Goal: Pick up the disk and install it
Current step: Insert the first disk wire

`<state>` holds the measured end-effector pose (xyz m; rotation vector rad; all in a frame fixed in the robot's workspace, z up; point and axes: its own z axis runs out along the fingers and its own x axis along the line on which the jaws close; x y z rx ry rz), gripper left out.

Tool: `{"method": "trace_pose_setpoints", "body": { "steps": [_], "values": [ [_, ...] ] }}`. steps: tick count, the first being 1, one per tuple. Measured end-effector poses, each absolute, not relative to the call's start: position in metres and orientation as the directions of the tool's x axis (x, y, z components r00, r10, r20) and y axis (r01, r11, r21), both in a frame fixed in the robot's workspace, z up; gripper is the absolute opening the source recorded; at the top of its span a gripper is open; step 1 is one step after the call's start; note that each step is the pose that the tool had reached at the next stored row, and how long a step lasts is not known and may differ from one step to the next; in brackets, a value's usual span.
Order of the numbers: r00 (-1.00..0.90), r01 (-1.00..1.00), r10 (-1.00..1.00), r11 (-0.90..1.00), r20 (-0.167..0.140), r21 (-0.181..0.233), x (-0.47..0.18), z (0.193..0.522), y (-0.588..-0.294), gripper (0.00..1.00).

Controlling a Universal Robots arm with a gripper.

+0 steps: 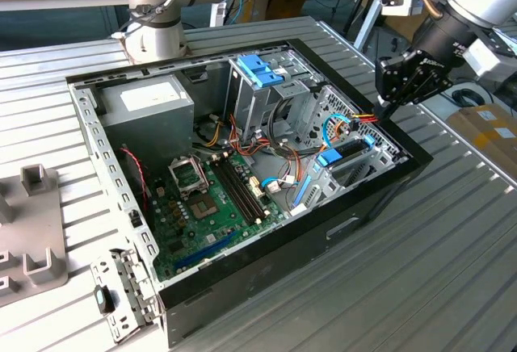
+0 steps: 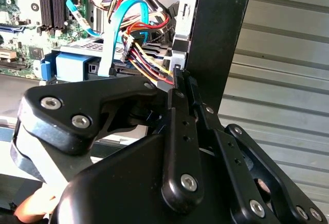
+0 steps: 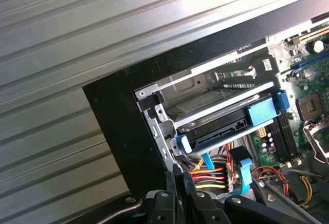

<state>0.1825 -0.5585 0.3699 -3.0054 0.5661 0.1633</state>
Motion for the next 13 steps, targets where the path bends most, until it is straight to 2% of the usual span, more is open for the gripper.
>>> {"method": "trace_pose_setpoints", "body": {
  "steps": [13],
  "values": [
    [0.926,-0.366,-0.358,-0.929,-0.119,-0.058,0.1792,0.3700,-0.5585,0.17]
  ]
}}
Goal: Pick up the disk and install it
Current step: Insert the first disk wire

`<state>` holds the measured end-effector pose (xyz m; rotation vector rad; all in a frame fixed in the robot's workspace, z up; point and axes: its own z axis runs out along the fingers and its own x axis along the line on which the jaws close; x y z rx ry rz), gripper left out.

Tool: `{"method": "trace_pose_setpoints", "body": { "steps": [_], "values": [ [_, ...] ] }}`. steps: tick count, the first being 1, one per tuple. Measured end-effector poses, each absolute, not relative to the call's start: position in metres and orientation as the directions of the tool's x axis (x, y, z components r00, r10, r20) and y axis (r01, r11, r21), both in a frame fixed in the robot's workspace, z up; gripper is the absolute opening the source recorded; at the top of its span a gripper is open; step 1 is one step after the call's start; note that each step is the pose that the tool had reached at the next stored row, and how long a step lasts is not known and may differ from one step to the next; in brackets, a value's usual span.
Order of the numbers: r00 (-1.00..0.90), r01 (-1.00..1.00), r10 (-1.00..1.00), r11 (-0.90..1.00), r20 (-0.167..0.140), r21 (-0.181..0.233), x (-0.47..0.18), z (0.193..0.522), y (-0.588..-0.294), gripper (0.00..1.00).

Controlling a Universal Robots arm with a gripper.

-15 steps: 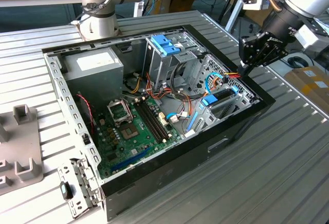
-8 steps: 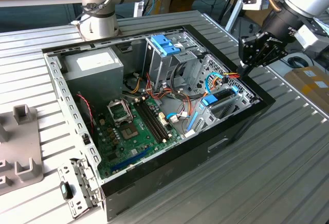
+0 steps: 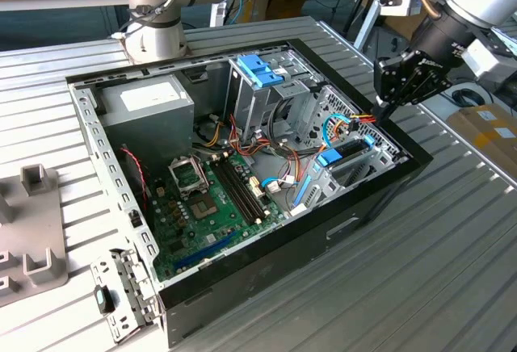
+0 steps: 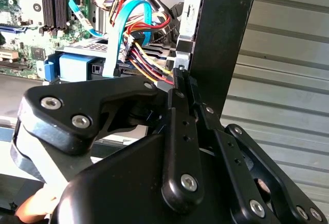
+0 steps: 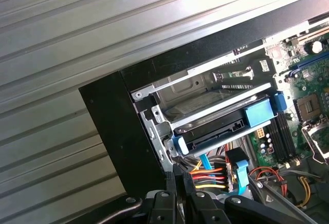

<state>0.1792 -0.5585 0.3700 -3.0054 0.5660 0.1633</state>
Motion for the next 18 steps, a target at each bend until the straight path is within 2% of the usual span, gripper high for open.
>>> {"method": "trace_pose_setpoints", "body": {
  "steps": [18],
  "values": [
    [0.926,-0.366,-0.358,-0.929,-0.119,-0.058,0.1755,0.3700,-0.5585,0.17]
  ]
}}
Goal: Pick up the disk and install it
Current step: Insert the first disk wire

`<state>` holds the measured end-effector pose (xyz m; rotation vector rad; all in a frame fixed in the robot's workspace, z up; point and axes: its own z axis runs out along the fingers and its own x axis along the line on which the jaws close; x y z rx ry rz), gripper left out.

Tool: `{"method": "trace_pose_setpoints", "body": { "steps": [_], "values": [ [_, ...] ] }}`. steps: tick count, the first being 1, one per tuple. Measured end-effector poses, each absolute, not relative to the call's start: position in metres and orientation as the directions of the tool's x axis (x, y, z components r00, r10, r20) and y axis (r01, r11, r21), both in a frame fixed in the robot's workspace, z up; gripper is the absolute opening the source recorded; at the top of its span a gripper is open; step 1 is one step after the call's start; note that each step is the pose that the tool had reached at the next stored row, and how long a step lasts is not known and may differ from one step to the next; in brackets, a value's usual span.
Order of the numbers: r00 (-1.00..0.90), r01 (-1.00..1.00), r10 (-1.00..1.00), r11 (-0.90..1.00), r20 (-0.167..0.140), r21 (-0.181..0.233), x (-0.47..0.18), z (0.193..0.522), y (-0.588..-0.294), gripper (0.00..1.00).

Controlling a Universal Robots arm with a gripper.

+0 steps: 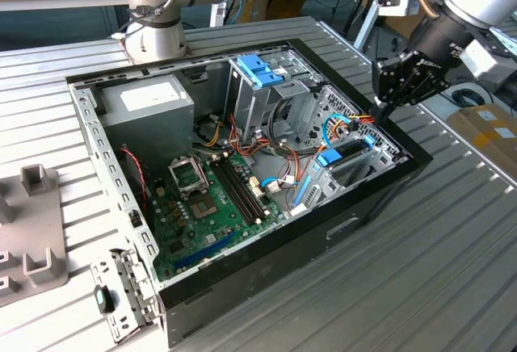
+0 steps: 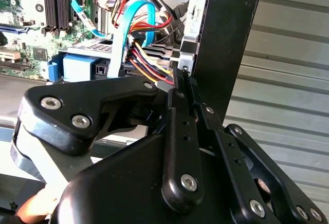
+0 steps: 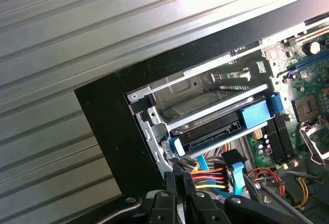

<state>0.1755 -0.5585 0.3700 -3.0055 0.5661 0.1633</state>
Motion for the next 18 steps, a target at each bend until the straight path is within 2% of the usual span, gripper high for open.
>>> {"method": "trace_pose_setpoints", "body": {
  "steps": [18],
  "values": [
    [0.926,-0.366,-0.358,-0.929,-0.119,-0.058,0.1703,0.3700,-0.5585,0.17]
  ]
}}
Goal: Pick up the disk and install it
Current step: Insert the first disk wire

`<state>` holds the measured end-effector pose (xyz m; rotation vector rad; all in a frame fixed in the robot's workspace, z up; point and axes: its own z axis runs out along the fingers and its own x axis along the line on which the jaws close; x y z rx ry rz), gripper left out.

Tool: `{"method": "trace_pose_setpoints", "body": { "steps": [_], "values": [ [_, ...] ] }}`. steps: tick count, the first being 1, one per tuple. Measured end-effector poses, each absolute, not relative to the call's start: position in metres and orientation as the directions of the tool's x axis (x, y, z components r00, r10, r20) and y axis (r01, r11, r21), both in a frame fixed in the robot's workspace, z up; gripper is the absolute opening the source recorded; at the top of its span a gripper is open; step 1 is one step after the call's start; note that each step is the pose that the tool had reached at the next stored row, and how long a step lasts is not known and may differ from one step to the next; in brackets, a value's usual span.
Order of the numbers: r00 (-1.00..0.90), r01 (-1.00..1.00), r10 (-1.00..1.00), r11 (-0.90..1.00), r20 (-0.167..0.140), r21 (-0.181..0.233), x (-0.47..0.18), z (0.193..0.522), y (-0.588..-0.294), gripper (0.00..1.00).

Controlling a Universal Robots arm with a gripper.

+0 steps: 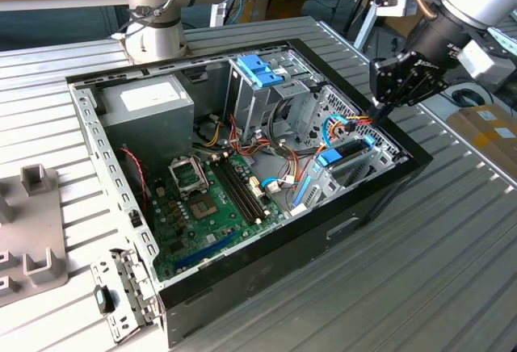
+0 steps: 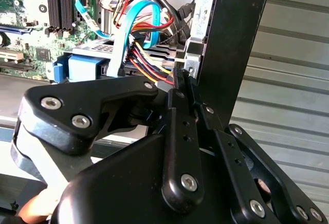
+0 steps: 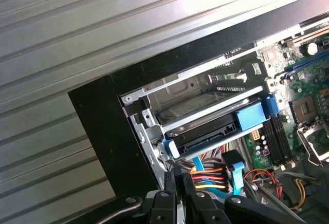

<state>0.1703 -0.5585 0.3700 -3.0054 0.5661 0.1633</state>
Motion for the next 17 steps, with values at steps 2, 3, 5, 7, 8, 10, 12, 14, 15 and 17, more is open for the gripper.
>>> {"method": "trace_pose_setpoints", "body": {
  "steps": [2,3,5,7,8,10,12,14,15,17],
  "values": [
    [0.926,-0.366,-0.358,-0.929,-0.119,-0.058,0.1696,0.3700,-0.5585,0.17],
    [0.926,-0.366,-0.358,-0.929,-0.119,-0.058,0.1693,0.3699,-0.5585,0.17],
    [0.926,-0.366,-0.358,-0.929,-0.119,-0.058,0.1685,0.3700,-0.5585,0.17],
    [0.926,-0.366,-0.358,-0.929,-0.119,-0.058,0.1676,0.3700,-0.5585,0.17],
    [0.926,-0.366,-0.358,-0.929,-0.119,-0.058,0.1674,0.3700,-0.5585,0.17],
    [0.926,-0.366,-0.358,-0.929,-0.119,-0.058,0.1667,0.3699,-0.5585,0.17],
    [0.926,-0.366,-0.358,-0.929,-0.119,-0.058,0.1656,0.3700,-0.5585,0.17],
    [0.926,-0.366,-0.358,-0.929,-0.119,-0.058,0.1643,0.3700,-0.5585,0.17],
    [0.926,-0.366,-0.358,-0.929,-0.119,-0.058,0.1640,0.3700,-0.5585,0.17],
    [0.926,-0.366,-0.358,-0.929,-0.119,-0.058,0.1632,0.3699,-0.5585,0.17]
  ]
}}
